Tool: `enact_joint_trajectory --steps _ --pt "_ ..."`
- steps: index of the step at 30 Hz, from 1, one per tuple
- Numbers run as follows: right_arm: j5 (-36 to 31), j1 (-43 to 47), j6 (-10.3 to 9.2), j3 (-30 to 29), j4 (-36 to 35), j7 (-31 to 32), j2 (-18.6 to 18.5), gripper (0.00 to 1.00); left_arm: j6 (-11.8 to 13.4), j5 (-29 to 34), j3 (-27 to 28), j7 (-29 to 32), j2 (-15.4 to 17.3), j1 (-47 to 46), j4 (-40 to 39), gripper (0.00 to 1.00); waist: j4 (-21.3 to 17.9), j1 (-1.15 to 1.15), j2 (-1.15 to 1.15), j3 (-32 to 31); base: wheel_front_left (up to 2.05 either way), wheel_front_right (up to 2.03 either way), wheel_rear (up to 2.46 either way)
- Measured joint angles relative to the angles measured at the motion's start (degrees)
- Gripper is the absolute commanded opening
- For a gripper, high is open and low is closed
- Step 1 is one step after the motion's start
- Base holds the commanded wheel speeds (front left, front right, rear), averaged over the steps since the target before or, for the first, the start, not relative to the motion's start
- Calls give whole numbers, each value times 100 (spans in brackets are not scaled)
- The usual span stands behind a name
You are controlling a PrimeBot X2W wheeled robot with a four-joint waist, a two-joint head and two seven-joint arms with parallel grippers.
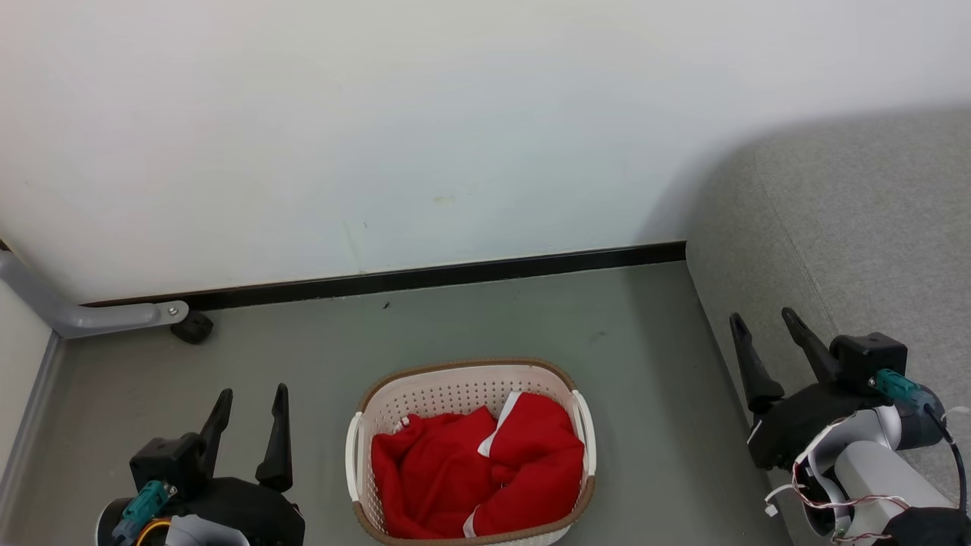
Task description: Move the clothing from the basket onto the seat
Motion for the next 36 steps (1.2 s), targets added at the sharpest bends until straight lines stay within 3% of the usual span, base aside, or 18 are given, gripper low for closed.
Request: enact_joint_trajectory --steps 17,36 --pt "-2 33 0 3 -109 -43 9 100 -44 112 108 0 -116 58 -25 100 -22 0 0 133 0 0 0" --pt "-3 -99 -201 -145 -466 -46 43 100 -296 330 -92 0 -276 -253 -222 100 -128 1 0 1290 0 0 0"
